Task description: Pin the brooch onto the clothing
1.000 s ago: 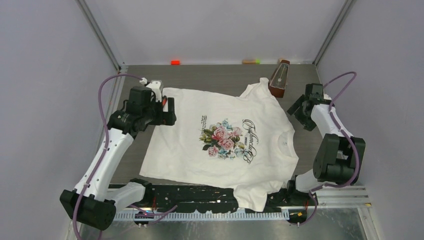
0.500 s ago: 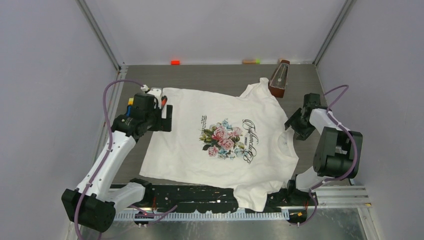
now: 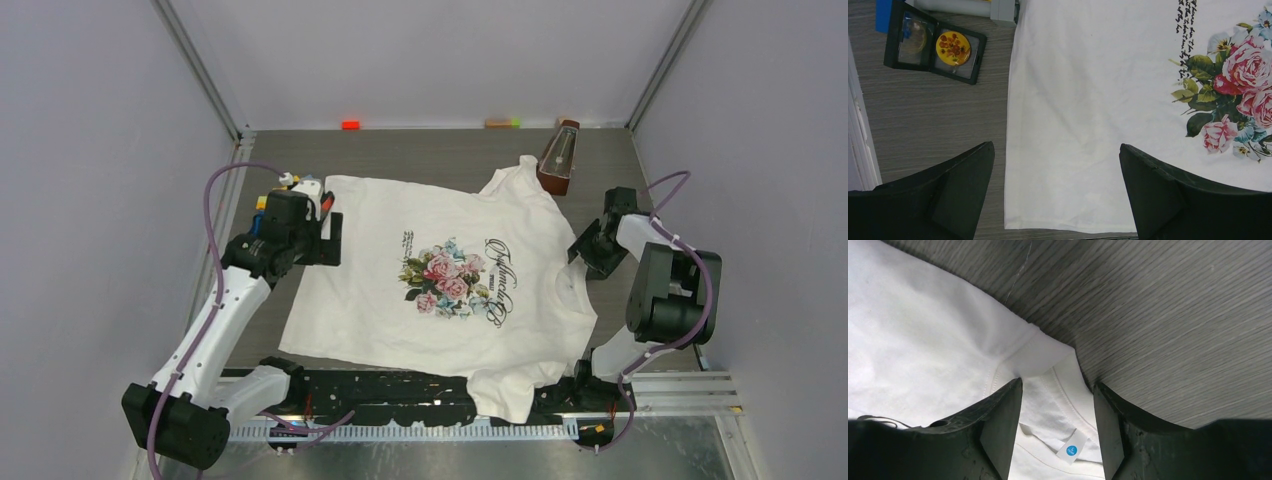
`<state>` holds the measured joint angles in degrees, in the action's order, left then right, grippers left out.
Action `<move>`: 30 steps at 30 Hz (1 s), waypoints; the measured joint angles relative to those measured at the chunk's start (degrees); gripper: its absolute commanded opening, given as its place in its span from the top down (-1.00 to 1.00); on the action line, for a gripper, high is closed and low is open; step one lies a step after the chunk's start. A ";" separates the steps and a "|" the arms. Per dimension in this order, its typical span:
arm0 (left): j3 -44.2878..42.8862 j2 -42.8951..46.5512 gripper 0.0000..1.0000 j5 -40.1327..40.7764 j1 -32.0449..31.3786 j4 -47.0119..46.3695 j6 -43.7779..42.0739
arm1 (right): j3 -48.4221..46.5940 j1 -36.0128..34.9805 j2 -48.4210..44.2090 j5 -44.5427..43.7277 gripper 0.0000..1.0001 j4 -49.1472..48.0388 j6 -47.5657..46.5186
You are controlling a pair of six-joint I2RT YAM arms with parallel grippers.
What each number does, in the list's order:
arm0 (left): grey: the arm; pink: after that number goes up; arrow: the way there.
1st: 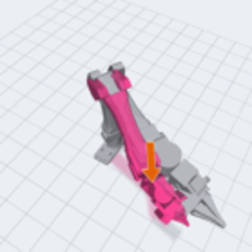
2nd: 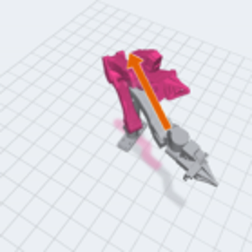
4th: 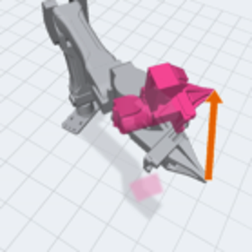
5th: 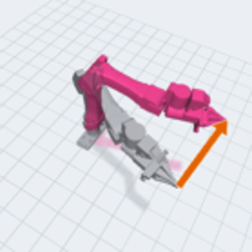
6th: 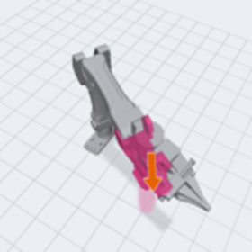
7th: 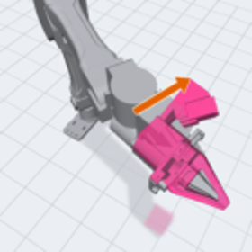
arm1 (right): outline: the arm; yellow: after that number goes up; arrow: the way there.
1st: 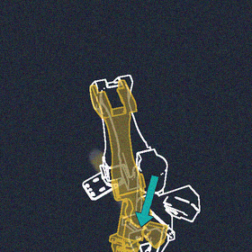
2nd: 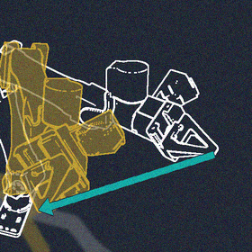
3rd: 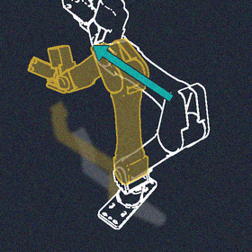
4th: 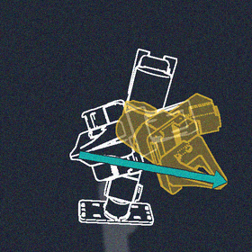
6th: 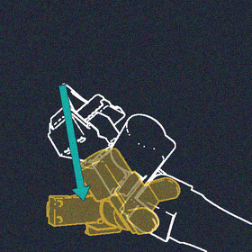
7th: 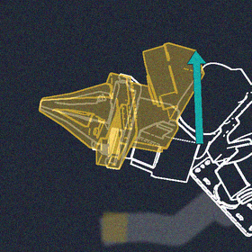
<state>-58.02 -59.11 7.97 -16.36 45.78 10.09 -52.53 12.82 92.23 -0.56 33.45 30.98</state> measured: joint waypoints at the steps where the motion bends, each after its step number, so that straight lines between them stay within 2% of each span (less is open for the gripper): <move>1: 0.15 0.02 -0.99 0.00 0.00 -0.02 -0.02 | -0.26 0.00 0.24 -0.50 -0.18 -0.02 -0.11; 2: 0.33 0.02 -0.99 -0.02 0.00 -0.02 -0.04 | -0.55 0.00 0.52 -1.05 -0.17 -0.02 -0.28; 8: 0.96 0.24 -0.99 0.00 0.00 -0.11 -0.04 | -1.92 0.00 2.08 -3.41 0.18 -0.07 -0.96; 15: 1.09 0.24 -0.99 0.00 0.00 -0.17 -0.07 | -2.69 -0.07 3.06 -3.78 0.73 -0.94 -1.14; 16: 1.16 0.24 -0.99 0.00 0.00 -0.22 -0.07 | -2.71 -0.09 3.06 -3.41 0.88 -1.31 -1.07; 18: 1.25 0.26 -0.99 0.00 0.00 -0.28 -0.07 | -2.69 -0.09 3.06 -3.02 0.98 -1.84 -1.07; 25: 1.70 0.87 -0.99 0.26 0.00 -0.57 -0.07 | -2.34 -0.13 2.84 -3.69 0.99 -2.75 -1.01; 30: 1.70 0.98 -0.99 0.55 0.00 -0.59 -0.07 | -2.84 -0.39 3.08 -7.39 0.99 -3.39 -1.09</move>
<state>-56.31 -58.13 8.51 -16.36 45.19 10.02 -55.37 12.43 95.31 -7.94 30.06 29.89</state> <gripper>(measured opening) 0.994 0.029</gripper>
